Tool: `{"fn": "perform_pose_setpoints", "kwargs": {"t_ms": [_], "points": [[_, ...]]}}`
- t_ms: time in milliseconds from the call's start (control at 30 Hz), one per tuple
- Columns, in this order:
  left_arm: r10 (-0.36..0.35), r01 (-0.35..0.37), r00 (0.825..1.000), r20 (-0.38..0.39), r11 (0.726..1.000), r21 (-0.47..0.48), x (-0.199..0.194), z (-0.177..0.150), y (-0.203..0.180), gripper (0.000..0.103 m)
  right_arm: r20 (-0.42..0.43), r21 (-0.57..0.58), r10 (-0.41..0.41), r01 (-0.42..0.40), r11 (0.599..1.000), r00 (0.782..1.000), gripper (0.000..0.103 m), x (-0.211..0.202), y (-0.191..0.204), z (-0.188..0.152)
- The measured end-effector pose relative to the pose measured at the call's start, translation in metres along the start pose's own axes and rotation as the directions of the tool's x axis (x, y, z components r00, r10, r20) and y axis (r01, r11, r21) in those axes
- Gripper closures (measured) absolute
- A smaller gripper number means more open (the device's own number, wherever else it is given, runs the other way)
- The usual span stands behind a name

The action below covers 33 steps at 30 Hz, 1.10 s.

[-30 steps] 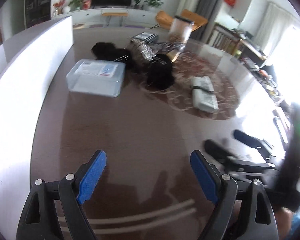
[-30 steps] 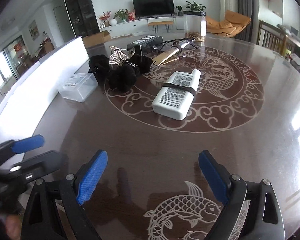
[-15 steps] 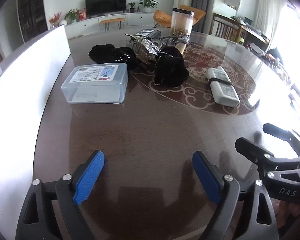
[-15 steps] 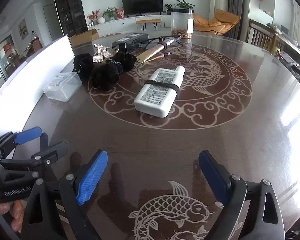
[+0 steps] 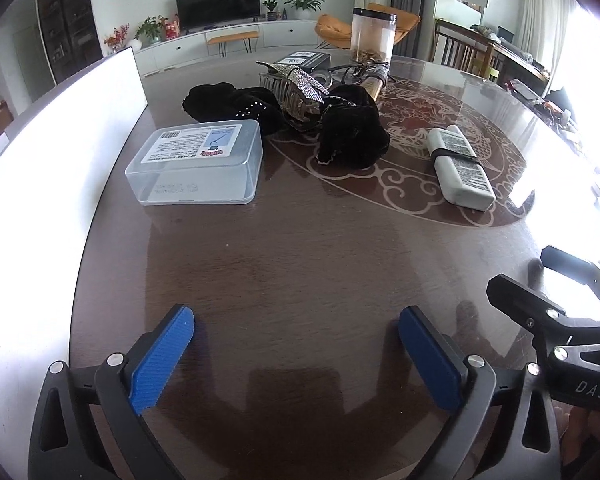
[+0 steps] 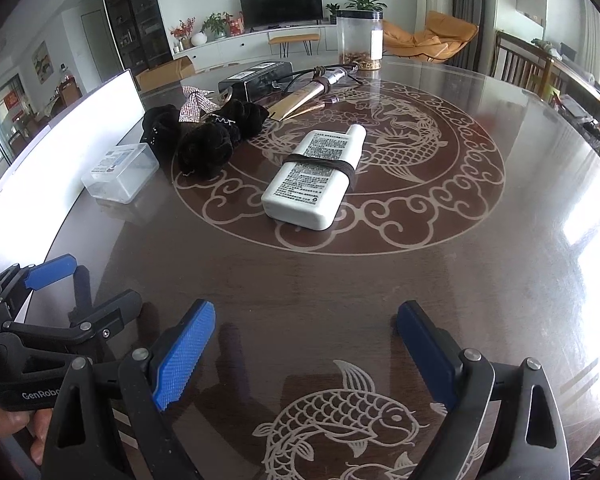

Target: Organize objects

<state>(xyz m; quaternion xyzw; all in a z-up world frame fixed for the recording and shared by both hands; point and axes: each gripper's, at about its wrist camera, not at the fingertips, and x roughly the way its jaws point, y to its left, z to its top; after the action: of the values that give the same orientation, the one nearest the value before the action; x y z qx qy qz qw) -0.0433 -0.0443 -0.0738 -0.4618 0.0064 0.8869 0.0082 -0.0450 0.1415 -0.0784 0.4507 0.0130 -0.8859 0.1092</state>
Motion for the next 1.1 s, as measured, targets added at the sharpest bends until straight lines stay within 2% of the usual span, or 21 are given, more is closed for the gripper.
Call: {"fn": "perform_pose_setpoints", "kwargs": {"t_ms": [1000,1033,1100], "points": [[-0.026,0.027,1.000,-0.012,0.999,0.039,0.002,0.003,0.008,0.000,-0.019,-0.038,-0.029,0.029,0.999,0.999,0.002,0.005,0.008,-0.002],[-0.029,0.030,1.000,-0.012,0.999,0.043,0.002,0.002,0.009,0.000,-0.003,-0.020,-0.009,0.009,1.000,1.000,0.002,0.001,0.005,-0.001],[-0.030,0.031,0.999,-0.011,0.999,0.044,0.001,0.002,0.011,0.000,0.100,0.035,-0.026,0.022,0.999,0.995,0.002,-0.020,-0.007,0.004]]}}
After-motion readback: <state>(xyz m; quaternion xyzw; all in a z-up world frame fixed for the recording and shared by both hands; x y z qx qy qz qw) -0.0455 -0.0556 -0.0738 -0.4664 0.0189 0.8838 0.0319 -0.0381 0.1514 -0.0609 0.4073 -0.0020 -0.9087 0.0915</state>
